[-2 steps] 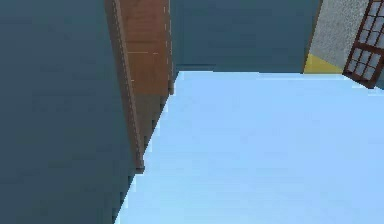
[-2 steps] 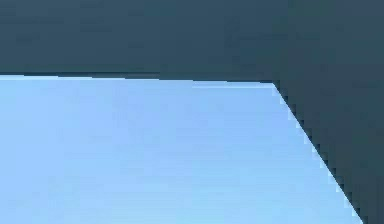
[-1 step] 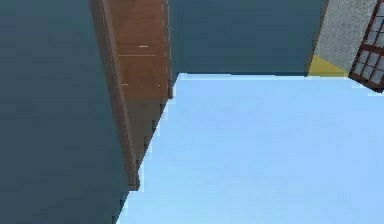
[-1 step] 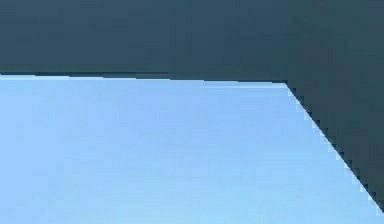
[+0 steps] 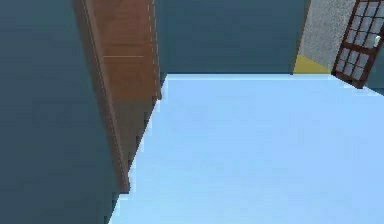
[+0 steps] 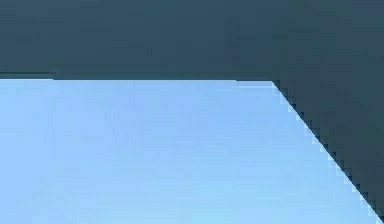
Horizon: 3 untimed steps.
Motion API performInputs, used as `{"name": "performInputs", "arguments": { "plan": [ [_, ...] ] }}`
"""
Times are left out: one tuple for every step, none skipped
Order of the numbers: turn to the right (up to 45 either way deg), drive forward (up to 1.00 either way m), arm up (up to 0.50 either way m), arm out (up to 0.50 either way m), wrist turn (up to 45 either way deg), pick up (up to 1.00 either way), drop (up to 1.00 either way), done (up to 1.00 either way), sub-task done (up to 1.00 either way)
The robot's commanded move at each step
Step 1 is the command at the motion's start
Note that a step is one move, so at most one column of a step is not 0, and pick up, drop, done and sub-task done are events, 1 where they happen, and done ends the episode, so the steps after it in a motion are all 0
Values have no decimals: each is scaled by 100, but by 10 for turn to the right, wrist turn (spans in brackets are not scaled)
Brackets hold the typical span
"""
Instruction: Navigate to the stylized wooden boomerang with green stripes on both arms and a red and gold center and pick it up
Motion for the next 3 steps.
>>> {"name": "performInputs", "arguments": {
  "plan": [
    [0, 100, 0, 0, 0, 0, 0, 0, 0],
    [30, 0, 0, 0, 0, 0, 0, 0, 0],
    [0, 55, 0, 0, 0, 0, 0, 0, 0]
  ]
}}
